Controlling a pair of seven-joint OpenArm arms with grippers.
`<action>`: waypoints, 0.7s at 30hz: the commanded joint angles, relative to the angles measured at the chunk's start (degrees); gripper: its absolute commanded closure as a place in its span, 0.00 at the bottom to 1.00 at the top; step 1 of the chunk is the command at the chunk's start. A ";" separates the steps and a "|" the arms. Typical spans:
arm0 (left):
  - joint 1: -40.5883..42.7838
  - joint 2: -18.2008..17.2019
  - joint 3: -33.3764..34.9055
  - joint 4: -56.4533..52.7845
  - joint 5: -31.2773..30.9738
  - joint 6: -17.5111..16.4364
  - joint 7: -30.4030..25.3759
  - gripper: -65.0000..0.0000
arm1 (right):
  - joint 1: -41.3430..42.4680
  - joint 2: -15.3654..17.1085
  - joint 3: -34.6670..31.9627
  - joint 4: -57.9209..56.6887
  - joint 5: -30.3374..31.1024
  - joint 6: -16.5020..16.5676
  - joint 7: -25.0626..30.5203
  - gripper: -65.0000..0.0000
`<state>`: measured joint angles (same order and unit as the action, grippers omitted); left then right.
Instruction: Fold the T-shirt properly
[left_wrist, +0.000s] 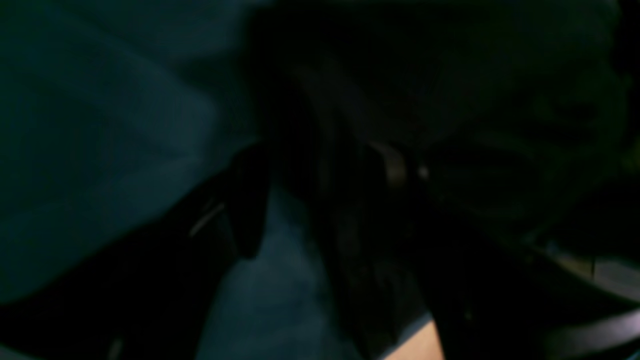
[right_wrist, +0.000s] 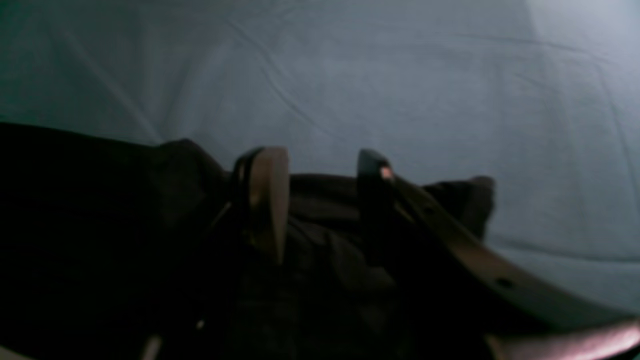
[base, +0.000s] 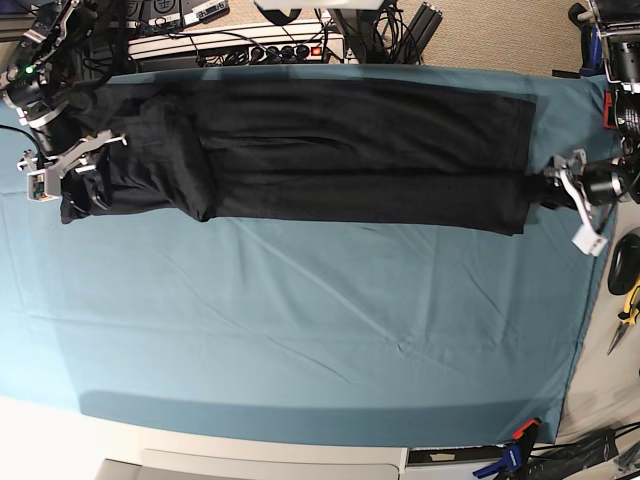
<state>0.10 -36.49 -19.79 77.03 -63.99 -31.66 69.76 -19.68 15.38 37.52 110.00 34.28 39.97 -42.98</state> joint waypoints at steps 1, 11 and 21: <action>-0.90 -1.40 -1.86 0.83 -0.81 0.04 -0.87 0.51 | 0.33 0.76 -0.04 1.03 0.79 0.03 2.12 0.64; 2.36 -1.27 -7.34 0.81 -3.58 2.29 -0.68 0.51 | 0.55 0.79 -7.93 1.03 -10.19 0.03 6.84 0.64; 7.41 0.48 -7.39 0.81 -6.10 2.29 -0.31 0.51 | 1.62 0.79 -13.16 1.01 -16.59 0.03 10.43 0.64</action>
<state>7.99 -34.87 -26.70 77.01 -68.62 -29.36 70.13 -18.55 15.29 24.03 110.00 16.95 40.14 -34.39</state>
